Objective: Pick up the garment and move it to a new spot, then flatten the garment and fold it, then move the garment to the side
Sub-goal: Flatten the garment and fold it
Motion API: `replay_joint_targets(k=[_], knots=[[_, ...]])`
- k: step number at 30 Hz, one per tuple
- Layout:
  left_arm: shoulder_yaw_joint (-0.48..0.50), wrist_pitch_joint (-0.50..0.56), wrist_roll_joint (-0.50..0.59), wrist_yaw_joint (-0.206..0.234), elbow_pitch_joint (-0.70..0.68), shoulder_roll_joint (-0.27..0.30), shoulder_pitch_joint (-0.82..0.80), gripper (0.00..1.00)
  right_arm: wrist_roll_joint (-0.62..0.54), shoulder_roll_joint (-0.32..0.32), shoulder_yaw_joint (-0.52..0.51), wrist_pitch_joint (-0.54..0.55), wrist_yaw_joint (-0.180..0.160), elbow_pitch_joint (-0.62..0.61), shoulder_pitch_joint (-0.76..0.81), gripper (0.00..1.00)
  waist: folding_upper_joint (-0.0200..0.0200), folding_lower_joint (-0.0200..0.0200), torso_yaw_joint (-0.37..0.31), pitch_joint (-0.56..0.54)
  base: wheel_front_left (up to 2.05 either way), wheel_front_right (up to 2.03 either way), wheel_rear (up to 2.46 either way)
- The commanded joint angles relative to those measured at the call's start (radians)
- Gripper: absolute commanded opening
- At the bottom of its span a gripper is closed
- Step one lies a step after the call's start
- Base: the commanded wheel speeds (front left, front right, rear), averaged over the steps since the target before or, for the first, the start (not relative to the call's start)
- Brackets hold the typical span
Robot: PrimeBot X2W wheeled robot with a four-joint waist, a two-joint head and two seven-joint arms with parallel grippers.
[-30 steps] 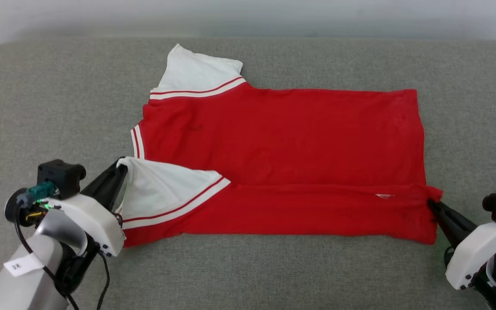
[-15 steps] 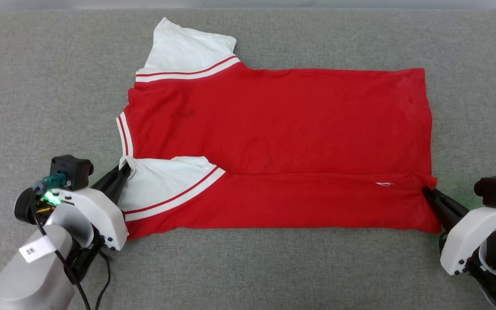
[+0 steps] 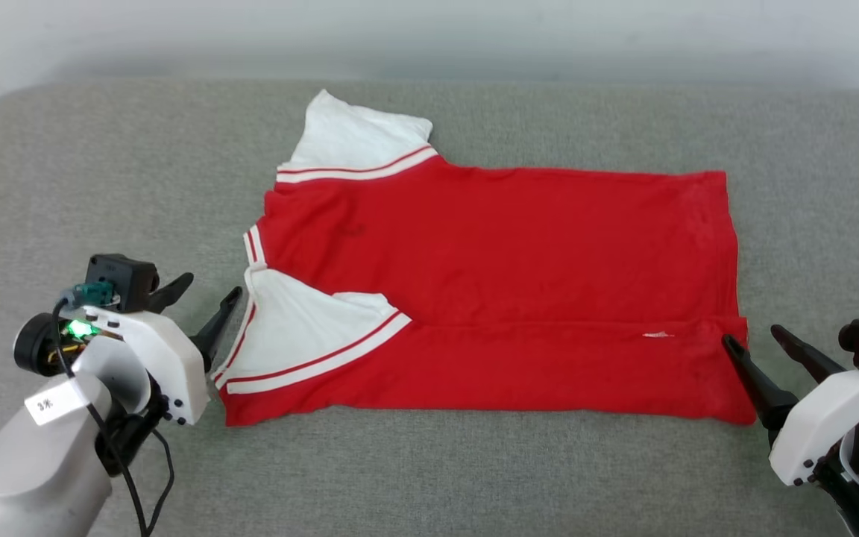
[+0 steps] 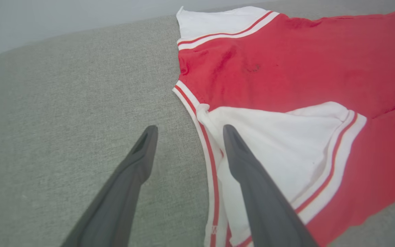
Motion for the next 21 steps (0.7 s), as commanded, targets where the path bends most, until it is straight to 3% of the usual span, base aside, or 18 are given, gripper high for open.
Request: replay_joint_targets(k=[1, 4, 14, 21], knots=[[-0.021, 0.043, -0.020, 0.000, -0.016, 0.023, -0.016, 1.00, 0.000, 0.007, -0.008, 0.004, -0.001, -0.012, 0.014, 1.00, 0.0000, -0.0001, 0.017, -0.038, 0.00, 0.00, 0.00], [-0.049, 0.127, -0.069, 0.000, -0.055, 0.049, -0.036, 1.00, -0.007, 0.011, -0.013, 0.010, -0.001, -0.023, 0.034, 1.00, 0.0000, -0.0001, 0.028, -0.061, 0.00, 0.00, 0.00], [-0.168, 0.546, -0.257, 0.000, -0.188, 0.129, -0.101, 1.00, -0.030, 0.035, -0.028, 0.032, -0.001, -0.047, 0.044, 1.00, 0.0000, -0.0001, 0.046, -0.076, 0.00, 0.00, 0.00], [-0.218, 0.693, -0.324, 0.000, -0.164, 0.125, -0.122, 1.00, -0.038, 0.047, -0.025, 0.042, -0.001, -0.066, 0.025, 1.00, 0.0000, -0.0001, 0.024, -0.044, 0.00, 0.00, 0.00]])
